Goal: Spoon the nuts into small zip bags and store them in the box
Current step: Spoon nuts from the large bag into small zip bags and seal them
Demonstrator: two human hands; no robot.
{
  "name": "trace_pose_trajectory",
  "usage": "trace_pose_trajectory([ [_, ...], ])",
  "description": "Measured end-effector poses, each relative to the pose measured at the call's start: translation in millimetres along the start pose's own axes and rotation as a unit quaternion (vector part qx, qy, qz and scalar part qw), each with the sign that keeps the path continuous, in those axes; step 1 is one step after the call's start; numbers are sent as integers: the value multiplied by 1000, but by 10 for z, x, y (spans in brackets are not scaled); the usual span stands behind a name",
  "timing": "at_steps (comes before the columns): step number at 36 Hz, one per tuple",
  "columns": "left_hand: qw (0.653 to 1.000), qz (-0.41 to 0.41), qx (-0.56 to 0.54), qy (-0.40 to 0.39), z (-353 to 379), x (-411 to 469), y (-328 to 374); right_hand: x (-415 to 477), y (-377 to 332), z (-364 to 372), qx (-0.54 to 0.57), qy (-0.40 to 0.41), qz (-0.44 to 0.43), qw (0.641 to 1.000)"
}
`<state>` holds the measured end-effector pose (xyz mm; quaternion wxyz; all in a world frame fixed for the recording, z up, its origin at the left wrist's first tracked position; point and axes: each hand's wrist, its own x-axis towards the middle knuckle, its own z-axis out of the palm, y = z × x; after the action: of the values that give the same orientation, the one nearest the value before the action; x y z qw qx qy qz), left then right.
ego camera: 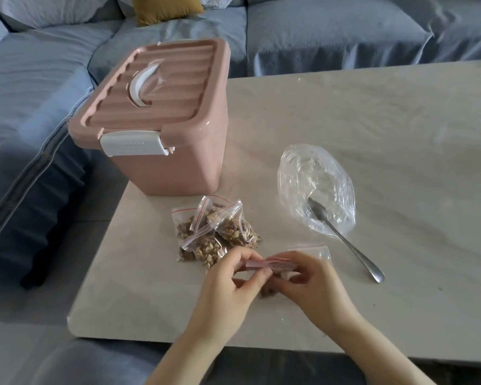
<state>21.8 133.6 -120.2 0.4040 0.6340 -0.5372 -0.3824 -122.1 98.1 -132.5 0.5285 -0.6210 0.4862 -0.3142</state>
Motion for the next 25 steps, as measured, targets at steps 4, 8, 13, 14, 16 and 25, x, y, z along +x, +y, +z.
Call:
trace_pose_trajectory([
  [4, 996, -74, -49, 2, 44, 3, -123, -52, 93, 73, 30, 20, 19, 999],
  [8, 989, -98, -108, 25, 86, -6, -78, -72, 153, 88, 9, 26, 32, 999],
  [13, 972, -131, -192, 24, 135, 1, -72, -55, 96, 18, 5, 41, 43, 998],
  [14, 968, -139, -209, 25, 143, 2, -68, -48, 85, 0, 7, 41, 45, 998],
  [16, 962, -150, -226, 27, 160, 8, -64, -37, 62, -27, 14, 41, 48, 998],
  [25, 956, -188, -227, 4, 93, 105, 41, 29, 43, -91, 84, 41, 89, 992],
])
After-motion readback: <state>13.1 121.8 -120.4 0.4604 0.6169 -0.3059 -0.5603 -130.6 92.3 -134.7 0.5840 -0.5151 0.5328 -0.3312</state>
